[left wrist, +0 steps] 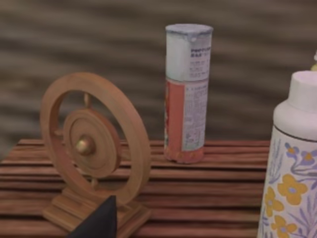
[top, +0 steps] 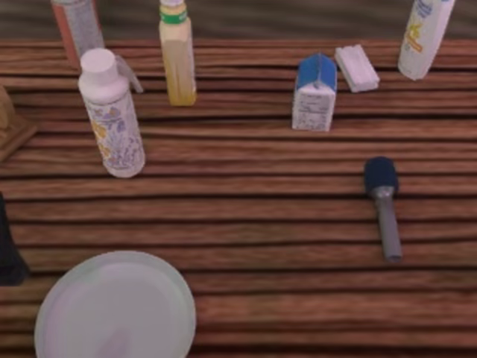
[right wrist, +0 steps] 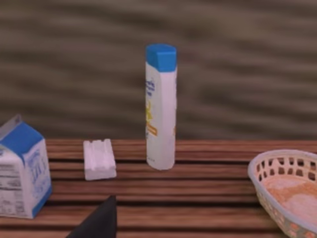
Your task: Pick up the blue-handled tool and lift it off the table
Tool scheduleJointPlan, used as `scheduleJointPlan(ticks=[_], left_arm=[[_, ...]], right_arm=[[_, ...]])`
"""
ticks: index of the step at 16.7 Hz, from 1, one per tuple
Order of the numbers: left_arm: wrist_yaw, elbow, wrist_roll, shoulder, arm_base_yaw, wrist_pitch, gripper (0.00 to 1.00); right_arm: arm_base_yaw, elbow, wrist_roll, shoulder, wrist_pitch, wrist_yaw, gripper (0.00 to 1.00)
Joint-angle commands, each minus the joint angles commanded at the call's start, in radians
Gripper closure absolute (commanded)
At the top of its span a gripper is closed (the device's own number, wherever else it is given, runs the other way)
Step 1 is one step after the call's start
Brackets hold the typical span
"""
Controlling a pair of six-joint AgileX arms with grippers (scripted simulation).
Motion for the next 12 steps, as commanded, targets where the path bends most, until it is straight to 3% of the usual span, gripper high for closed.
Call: scheduleJointPlan(ticks=[6, 12], left_arm=[[0.000, 0.000, 0.000, 0.000, 0.000, 0.000, 0.00], [0.000, 0.000, 0.000, 0.000, 0.000, 0.000, 0.00]], right_arm=[[0.038, 0.080, 0.028, 0.105, -0.079, 0.007, 0.00], [0.157, 0.399, 0.153, 0.563, -0.333, 0.043, 0.00]])
